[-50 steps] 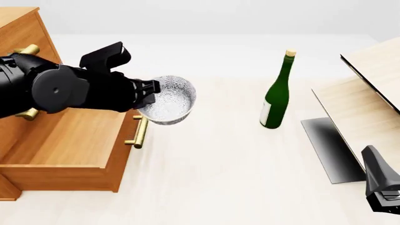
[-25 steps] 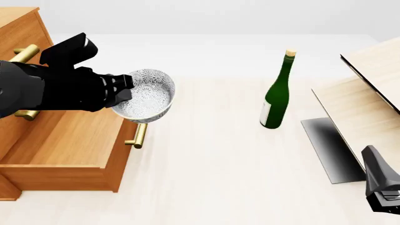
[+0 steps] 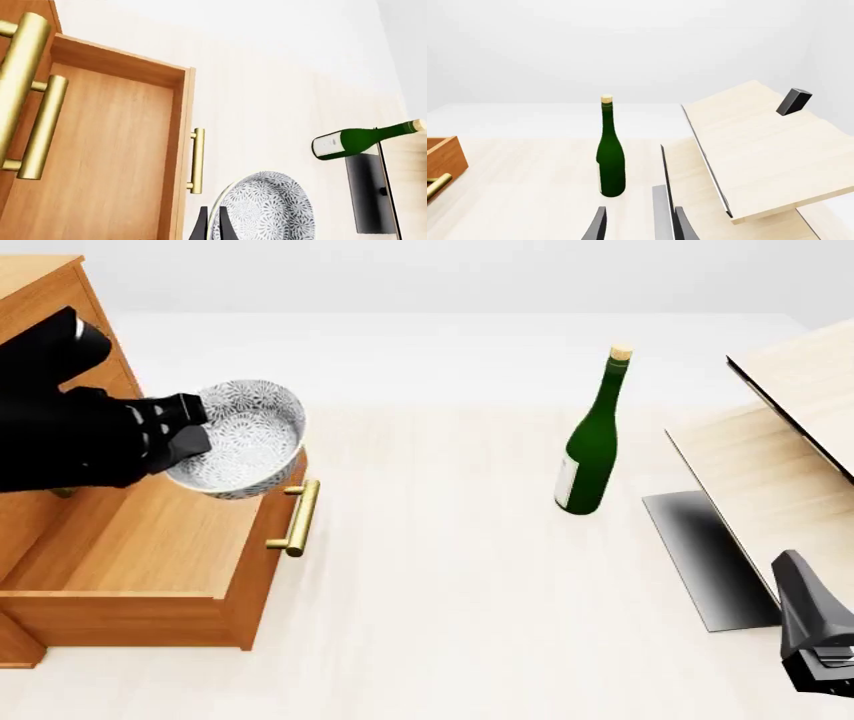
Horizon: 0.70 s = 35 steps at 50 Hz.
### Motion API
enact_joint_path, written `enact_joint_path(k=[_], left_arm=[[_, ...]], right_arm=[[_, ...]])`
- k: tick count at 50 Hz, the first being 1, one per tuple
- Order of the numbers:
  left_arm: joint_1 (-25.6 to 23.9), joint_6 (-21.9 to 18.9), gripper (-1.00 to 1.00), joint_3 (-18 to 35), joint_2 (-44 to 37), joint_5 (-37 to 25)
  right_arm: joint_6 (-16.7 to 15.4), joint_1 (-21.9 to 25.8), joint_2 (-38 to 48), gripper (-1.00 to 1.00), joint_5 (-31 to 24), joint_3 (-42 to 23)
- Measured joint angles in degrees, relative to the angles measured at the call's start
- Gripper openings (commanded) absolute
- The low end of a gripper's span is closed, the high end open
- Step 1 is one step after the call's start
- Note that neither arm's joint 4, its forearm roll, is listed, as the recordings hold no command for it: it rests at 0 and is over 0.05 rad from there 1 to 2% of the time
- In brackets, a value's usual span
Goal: Put the bowl in the bottom drawer of the cabinet and close it.
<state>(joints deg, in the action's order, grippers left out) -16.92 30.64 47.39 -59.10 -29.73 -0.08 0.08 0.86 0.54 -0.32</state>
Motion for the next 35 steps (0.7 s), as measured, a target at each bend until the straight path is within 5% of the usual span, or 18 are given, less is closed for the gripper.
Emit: enact_joint_path(k=[35], left_arm=[[12.3, -5.5, -1.00, -2.9, 1.0, 0.3]], right_arm=[[0.0, 0.0, 0.0, 1.00, 0.0, 0.0]])
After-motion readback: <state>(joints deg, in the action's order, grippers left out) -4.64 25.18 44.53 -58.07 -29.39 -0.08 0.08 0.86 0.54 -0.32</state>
